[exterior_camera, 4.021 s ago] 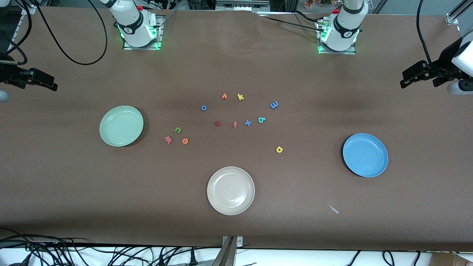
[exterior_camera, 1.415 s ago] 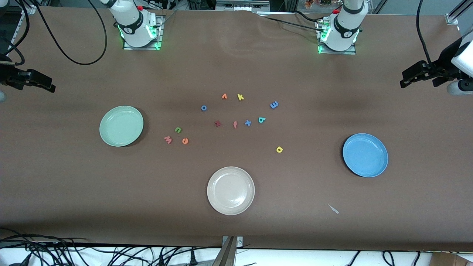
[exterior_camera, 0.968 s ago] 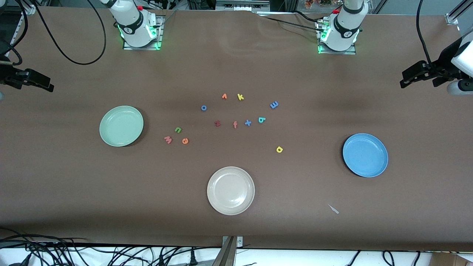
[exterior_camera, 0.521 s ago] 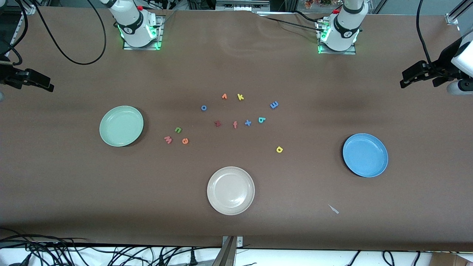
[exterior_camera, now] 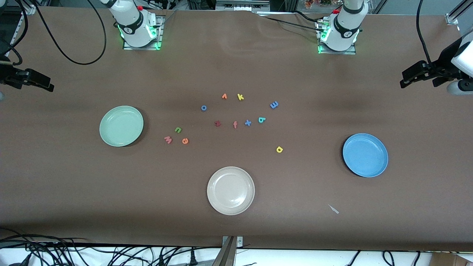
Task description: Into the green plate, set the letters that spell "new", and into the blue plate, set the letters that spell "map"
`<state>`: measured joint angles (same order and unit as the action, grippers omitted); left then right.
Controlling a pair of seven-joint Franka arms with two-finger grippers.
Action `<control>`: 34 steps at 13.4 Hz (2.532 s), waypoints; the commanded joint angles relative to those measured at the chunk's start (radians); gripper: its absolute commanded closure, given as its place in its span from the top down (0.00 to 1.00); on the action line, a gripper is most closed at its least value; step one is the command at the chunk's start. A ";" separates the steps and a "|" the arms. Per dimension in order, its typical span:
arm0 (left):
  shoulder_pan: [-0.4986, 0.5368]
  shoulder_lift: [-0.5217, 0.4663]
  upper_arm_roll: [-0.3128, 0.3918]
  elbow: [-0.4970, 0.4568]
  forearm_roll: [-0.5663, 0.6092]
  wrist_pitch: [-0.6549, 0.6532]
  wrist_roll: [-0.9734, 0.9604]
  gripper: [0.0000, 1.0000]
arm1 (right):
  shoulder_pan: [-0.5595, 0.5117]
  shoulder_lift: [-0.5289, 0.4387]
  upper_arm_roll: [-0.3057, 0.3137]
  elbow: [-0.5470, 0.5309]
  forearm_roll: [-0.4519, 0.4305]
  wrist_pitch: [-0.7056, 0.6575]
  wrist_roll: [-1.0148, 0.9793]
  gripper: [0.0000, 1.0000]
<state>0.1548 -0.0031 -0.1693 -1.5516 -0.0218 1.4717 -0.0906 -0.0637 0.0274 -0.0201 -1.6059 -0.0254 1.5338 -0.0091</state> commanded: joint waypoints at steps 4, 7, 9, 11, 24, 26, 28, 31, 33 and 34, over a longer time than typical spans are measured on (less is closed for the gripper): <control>0.002 -0.006 0.001 -0.005 -0.018 -0.008 0.022 1.00 | -0.008 -0.021 0.002 -0.016 0.015 -0.009 -0.014 1.00; 0.002 -0.006 0.001 -0.005 -0.018 -0.008 0.022 1.00 | -0.008 -0.021 0.002 -0.016 0.015 -0.009 -0.014 1.00; 0.002 -0.006 0.001 -0.005 -0.018 -0.008 0.022 1.00 | -0.008 -0.021 0.002 -0.016 0.016 -0.009 -0.014 1.00; 0.002 -0.006 0.001 -0.005 -0.018 -0.008 0.022 1.00 | -0.008 -0.021 0.002 -0.016 0.015 -0.009 -0.014 1.00; -0.001 0.040 -0.001 -0.001 -0.023 -0.007 0.008 1.00 | 0.018 0.046 0.084 -0.014 -0.004 0.024 0.113 1.00; -0.006 0.075 -0.001 0.005 -0.020 -0.007 0.008 1.00 | 0.045 0.107 0.086 -0.017 -0.002 0.072 0.190 1.00; -0.043 0.109 -0.001 0.008 -0.021 -0.005 0.006 1.00 | 0.085 0.173 0.086 -0.016 -0.004 0.112 0.242 1.00; -0.130 0.170 -0.001 0.010 -0.079 0.018 -0.004 1.00 | 0.159 0.268 0.086 -0.022 -0.014 0.227 0.421 1.00; -0.222 0.213 -0.001 -0.004 -0.081 0.096 -0.098 1.00 | 0.218 0.310 0.086 -0.031 -0.042 0.258 0.590 1.00; -0.265 0.245 -0.001 -0.004 -0.081 0.126 -0.150 1.00 | 0.252 0.316 0.085 -0.049 -0.045 0.273 0.666 1.00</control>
<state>-0.0358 0.1915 -0.1775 -1.5653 -0.0849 1.5524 -0.1626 0.1353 0.3381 0.0691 -1.6339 -0.0463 1.7850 0.5239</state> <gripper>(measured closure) 0.000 0.000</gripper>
